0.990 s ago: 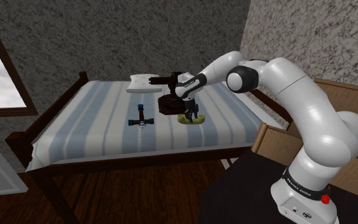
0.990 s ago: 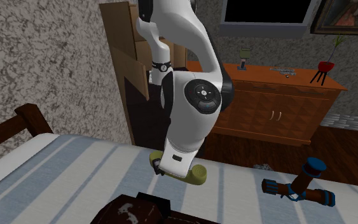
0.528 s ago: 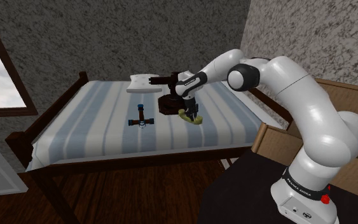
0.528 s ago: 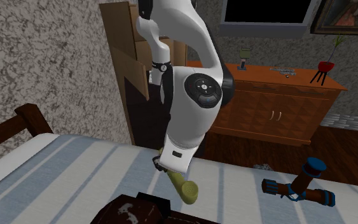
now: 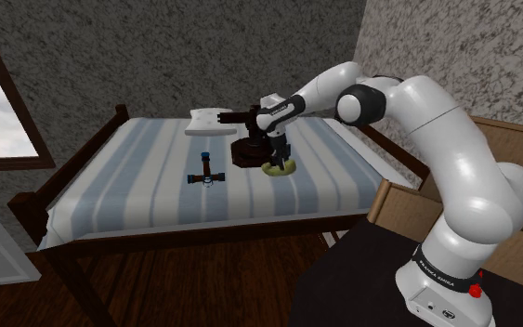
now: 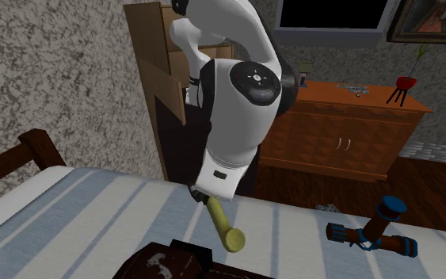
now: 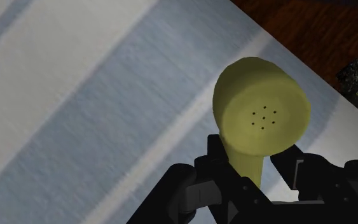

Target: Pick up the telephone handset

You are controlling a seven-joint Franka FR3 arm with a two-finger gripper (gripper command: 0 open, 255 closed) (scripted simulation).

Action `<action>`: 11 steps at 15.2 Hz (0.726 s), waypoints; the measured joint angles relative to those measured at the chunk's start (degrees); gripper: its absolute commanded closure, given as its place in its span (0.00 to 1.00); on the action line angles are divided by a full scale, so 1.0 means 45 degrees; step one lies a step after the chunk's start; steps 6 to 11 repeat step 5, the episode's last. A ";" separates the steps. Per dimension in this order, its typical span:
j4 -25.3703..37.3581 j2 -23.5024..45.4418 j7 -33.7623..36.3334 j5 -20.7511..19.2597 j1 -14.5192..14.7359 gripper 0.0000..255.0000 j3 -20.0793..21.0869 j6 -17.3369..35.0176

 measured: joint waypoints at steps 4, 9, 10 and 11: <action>-0.0090 -0.0466 -0.0034 -0.0007 0.0029 1.00 -0.0008 -0.0377; -0.0110 -0.0525 -0.0036 -0.0008 0.0033 1.00 -0.0009 -0.0413; -0.0110 -0.0525 -0.0036 -0.0008 0.0033 1.00 -0.0009 -0.0413; -0.0110 -0.0525 -0.0036 -0.0008 0.0033 1.00 -0.0009 -0.0413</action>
